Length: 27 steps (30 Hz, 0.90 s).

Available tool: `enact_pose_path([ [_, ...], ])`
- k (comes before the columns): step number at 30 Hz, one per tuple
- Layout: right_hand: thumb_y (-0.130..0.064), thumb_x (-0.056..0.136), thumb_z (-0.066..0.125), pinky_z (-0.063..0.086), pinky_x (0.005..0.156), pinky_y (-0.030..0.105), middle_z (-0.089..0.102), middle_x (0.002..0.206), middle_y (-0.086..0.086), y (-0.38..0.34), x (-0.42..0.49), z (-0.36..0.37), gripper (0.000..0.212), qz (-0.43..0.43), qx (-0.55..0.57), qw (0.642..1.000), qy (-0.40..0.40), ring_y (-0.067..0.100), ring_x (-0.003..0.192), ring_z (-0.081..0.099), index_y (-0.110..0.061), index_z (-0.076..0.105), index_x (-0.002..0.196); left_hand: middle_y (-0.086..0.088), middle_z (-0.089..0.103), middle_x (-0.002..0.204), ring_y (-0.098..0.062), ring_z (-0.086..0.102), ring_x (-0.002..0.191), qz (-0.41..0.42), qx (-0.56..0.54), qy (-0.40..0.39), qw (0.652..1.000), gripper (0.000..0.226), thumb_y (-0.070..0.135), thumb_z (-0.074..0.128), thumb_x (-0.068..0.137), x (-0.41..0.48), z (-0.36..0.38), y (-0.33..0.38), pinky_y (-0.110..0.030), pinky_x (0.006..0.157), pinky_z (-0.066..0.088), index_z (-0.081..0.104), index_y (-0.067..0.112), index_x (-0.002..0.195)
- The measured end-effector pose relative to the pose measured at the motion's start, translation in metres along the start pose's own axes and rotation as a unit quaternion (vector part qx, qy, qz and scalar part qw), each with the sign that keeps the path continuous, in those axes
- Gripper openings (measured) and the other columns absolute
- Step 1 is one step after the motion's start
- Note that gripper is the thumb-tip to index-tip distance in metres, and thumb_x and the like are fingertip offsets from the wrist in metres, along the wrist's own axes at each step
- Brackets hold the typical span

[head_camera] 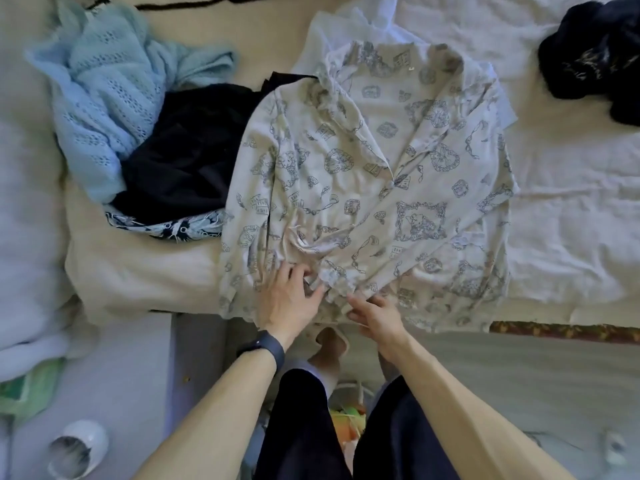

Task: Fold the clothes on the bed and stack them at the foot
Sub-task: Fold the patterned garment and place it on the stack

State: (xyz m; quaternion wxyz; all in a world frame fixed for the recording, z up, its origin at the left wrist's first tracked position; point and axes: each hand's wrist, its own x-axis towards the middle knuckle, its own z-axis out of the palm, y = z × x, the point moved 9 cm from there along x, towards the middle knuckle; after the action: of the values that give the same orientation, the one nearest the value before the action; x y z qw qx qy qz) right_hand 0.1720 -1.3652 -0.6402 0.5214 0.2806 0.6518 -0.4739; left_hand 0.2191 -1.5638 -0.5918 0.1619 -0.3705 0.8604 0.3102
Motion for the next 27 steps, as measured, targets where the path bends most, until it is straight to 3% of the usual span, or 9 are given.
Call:
enact_pose_path([
  [3, -0.02, 0.096, 0.072, 0.044, 0.045, 0.017, 0.066, 0.074, -0.003, 0.012, 0.0, 0.004, 0.006, -0.007, 0.022, 0.999, 0.029, 0.009, 0.06, 0.058, -0.017, 0.069, 0.1, -0.004, 0.054, 0.121, -0.027, 0.052, 0.113, -0.035, -0.043, -0.017, 0.998, 0.042, 0.048, 0.065, 0.09, -0.003, 0.008, -0.005, -0.041, 0.093, 0.045, 0.057, 0.016, 0.116],
  [7, -0.019, 0.098, 0.068, 0.045, 0.048, 0.019, 0.068, 0.085, 0.008, 0.023, 0.006, -0.001, 0.012, -0.023, 0.018, 0.998, 0.051, 0.015, 0.065, 0.059, -0.01, 0.069, 0.106, 0.004, 0.054, 0.101, -0.02, 0.053, 0.098, -0.09, -0.125, -0.042, 0.987, 0.018, 0.042, 0.063, 0.092, 0.005, 0.012, -0.014, -0.032, 0.079, 0.042, 0.057, 0.025, 0.09],
  [11, -0.023, 0.099, 0.064, 0.048, 0.055, 0.024, 0.07, 0.084, 0.005, 0.038, 0.004, -0.019, 0.012, -0.044, -0.04, 0.995, 0.075, 0.012, 0.061, 0.063, -0.014, 0.068, 0.105, 0.009, 0.061, 0.079, -0.01, 0.058, 0.072, -0.111, -0.245, -0.044, 0.962, 0.017, 0.038, 0.064, 0.09, 0.001, 0.01, -0.025, -0.026, 0.06, 0.04, 0.055, 0.026, 0.082],
  [16, -0.03, 0.098, 0.065, 0.06, 0.082, 0.043, 0.075, 0.098, 0.005, 0.04, -0.006, -0.039, 0.021, -0.034, -0.172, 0.978, 0.115, 0.019, 0.079, 0.074, -0.012, 0.064, 0.109, 0.012, 0.063, 0.09, -0.012, 0.065, 0.086, -0.092, -0.218, -0.041, 0.971, 0.017, 0.024, 0.067, 0.093, -0.017, 0.008, -0.037, -0.035, 0.075, 0.055, 0.052, 0.032, 0.091],
  [18, -0.041, 0.094, 0.065, 0.056, 0.095, 0.046, 0.073, 0.107, 0.002, 0.031, -0.011, -0.04, 0.032, -0.003, -0.303, 0.949, 0.088, 0.025, 0.096, 0.073, -0.016, 0.059, 0.113, 0.008, 0.06, 0.097, -0.016, 0.064, 0.089, -0.108, -0.197, 0.0, 0.974, 0.018, 0.02, 0.065, 0.092, -0.023, 0.001, -0.041, -0.037, 0.074, 0.056, 0.051, 0.028, 0.099],
  [20, -0.047, 0.094, 0.061, 0.054, 0.092, 0.037, 0.073, 0.105, -0.002, 0.009, -0.018, -0.039, 0.032, -0.019, -0.455, 0.888, 0.063, 0.025, 0.103, 0.07, -0.023, 0.059, 0.114, 0.001, 0.051, 0.105, -0.024, 0.059, 0.09, -0.13, -0.164, 0.126, 0.97, 0.027, 0.019, 0.069, 0.088, -0.035, -0.021, -0.047, -0.037, 0.069, 0.051, 0.047, 0.02, 0.105],
  [23, -0.046, 0.097, 0.054, 0.054, 0.082, 0.036, 0.07, 0.099, -0.007, -0.045, -0.033, -0.023, 0.02, -0.159, -0.553, 0.813, 0.089, 0.021, 0.097, 0.067, -0.029, 0.062, 0.103, -0.014, 0.049, 0.125, -0.036, 0.05, 0.109, -0.235, -0.119, 0.255, 0.93, 0.057, 0.024, 0.081, 0.078, -0.056, -0.049, -0.073, -0.044, 0.081, 0.045, 0.047, 0.009, 0.123],
  [25, -0.048, 0.098, 0.053, 0.053, 0.082, 0.039, 0.064, 0.106, -0.005, -0.083, -0.045, -0.005, 0.022, -0.264, -0.562, 0.773, 0.125, 0.021, 0.1, 0.062, -0.028, 0.061, 0.105, -0.017, 0.041, 0.14, -0.037, 0.043, 0.125, -0.316, -0.114, 0.189, 0.922, 0.073, 0.034, 0.082, 0.079, -0.055, -0.043, -0.101, -0.05, 0.095, 0.043, 0.043, 0.009, 0.135],
  [27, -0.048, 0.099, 0.053, 0.05, 0.09, 0.043, 0.056, 0.121, 0.002, -0.108, -0.048, 0.015, 0.03, -0.334, -0.581, 0.73, 0.134, 0.028, 0.112, 0.055, -0.027, 0.057, 0.12, -0.014, 0.04, 0.142, -0.037, 0.041, 0.13, -0.352, -0.074, 0.085, 0.929, 0.066, 0.047, 0.075, 0.083, -0.052, -0.033, -0.125, -0.049, 0.1, 0.043, 0.048, 0.01, 0.131],
])
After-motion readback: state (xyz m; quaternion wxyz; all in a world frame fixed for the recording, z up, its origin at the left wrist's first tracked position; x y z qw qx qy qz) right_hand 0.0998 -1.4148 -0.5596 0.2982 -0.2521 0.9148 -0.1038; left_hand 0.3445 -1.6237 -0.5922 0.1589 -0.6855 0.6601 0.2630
